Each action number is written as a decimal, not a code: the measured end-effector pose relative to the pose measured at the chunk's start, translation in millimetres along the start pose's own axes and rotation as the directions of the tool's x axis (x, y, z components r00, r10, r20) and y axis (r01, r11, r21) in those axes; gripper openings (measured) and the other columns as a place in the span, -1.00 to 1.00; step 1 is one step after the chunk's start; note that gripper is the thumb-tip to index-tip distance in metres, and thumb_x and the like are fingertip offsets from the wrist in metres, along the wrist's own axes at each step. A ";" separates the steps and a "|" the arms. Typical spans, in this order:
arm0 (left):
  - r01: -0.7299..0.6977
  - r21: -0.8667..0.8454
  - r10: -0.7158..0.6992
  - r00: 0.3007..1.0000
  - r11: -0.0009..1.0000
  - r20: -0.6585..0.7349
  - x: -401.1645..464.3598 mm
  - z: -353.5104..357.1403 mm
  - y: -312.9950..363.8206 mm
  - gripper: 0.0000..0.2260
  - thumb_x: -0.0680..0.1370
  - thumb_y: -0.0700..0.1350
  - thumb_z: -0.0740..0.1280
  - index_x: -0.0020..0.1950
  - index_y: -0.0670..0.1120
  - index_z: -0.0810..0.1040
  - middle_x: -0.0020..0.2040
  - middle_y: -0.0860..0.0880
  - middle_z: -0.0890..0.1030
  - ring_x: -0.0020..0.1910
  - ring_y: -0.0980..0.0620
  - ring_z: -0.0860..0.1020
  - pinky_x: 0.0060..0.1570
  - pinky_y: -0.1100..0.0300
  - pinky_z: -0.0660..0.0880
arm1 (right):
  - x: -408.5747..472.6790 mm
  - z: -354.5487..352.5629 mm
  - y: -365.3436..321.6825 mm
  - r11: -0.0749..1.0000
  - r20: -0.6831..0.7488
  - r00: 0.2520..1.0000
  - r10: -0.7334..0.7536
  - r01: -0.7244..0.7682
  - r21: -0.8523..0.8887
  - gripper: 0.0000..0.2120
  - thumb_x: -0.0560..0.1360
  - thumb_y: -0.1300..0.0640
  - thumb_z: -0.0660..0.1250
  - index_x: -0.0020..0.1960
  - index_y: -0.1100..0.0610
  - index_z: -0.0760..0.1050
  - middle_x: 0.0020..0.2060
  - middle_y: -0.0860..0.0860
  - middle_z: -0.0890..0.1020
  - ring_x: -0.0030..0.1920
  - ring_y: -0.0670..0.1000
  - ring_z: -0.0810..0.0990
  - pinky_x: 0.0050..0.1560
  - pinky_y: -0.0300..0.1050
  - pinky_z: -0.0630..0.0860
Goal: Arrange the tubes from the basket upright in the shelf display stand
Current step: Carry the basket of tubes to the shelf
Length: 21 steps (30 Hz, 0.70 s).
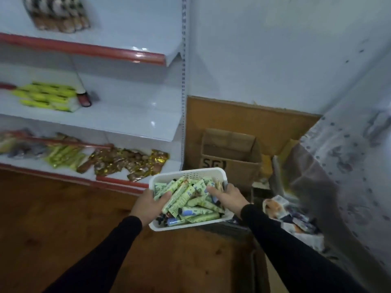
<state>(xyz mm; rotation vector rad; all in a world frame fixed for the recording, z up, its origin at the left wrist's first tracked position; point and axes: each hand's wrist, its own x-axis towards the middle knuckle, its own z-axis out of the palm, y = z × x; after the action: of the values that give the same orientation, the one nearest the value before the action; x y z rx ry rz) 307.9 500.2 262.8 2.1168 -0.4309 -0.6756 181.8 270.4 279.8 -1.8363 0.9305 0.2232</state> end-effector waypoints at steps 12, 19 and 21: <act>0.275 -0.156 -0.313 0.887 0.949 -0.340 -73.6 -265.3 -185.5 -0.45 0.37 0.44 0.29 -0.04 -0.02 0.60 -0.25 0.00 0.66 -0.30 0.11 0.64 -0.23 0.03 0.61 | 21.5 291.4 -205.0 0.956 0.462 0.863 -0.204 0.278 -0.097 -0.28 0.43 -0.39 0.29 0.40 0.04 0.33 0.29 -0.06 0.43 0.29 0.01 0.45 0.21 -0.12 0.37; 0.346 -0.336 -0.475 0.743 0.876 -0.471 -73.2 -366.0 -239.9 -0.59 0.50 0.31 0.33 -0.06 -0.03 0.64 -0.23 0.02 0.71 -0.28 0.09 0.68 -0.28 0.10 0.61 | 78.2 427.3 -315.8 0.900 0.710 0.670 -0.216 0.419 -0.121 -0.38 0.36 -0.45 0.32 0.26 -0.10 0.39 0.18 -0.16 0.46 0.21 -0.05 0.47 0.35 0.02 0.39; 0.322 -0.425 -0.515 0.696 0.846 -0.499 -69.4 -395.1 -245.3 -0.73 0.56 0.17 0.34 -0.02 -0.02 0.64 -0.21 0.07 0.72 -0.25 0.13 0.68 -0.29 0.24 0.56 | 98.7 465.2 -352.5 0.880 0.767 0.609 -0.201 0.456 -0.131 -0.07 0.24 -0.56 0.32 0.46 -0.08 0.30 0.41 -0.15 0.38 0.37 -0.03 0.42 0.38 0.03 0.36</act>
<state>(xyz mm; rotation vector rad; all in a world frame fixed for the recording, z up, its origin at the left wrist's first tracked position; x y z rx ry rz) 506.6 926.0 279.6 1.9941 0.5153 -0.2504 608.1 680.6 261.0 -1.9071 -0.0492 0.8562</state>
